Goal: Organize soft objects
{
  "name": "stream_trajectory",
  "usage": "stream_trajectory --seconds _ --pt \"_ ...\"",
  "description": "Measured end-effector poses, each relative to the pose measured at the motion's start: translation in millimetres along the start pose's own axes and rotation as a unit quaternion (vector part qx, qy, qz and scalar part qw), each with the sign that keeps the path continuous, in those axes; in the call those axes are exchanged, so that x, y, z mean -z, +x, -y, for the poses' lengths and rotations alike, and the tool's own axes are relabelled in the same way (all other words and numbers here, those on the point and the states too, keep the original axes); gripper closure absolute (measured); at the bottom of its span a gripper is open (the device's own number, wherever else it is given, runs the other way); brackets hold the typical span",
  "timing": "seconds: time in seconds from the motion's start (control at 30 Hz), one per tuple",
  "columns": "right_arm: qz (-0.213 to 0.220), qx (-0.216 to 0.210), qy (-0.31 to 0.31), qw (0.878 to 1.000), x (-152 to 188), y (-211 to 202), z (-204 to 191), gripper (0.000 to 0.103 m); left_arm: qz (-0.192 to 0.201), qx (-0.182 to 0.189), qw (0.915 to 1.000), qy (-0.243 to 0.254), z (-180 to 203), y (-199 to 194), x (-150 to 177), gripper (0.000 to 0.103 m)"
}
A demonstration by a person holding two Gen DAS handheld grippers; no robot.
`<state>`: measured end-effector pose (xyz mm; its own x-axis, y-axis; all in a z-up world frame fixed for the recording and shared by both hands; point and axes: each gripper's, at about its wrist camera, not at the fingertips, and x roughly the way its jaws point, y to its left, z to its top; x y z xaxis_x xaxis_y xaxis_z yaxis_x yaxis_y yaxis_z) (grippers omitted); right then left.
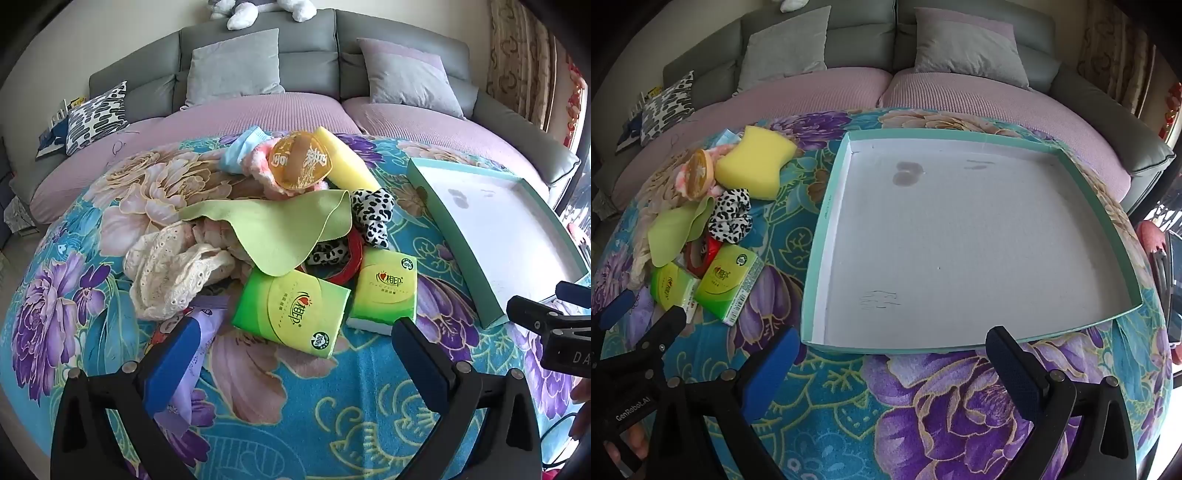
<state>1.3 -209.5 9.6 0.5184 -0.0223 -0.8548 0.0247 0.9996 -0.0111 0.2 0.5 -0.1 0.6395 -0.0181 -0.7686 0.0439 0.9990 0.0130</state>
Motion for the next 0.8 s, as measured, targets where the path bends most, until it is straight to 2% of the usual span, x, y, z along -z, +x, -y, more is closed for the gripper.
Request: stream_trajectory --seconds 0.8 --pt "0.003 0.005 -0.003 1.0 -1.1 -3.7 1.0 0.0 0.03 0.02 0.9993 -0.004 2.9 -8.0 -3.7 0.0"
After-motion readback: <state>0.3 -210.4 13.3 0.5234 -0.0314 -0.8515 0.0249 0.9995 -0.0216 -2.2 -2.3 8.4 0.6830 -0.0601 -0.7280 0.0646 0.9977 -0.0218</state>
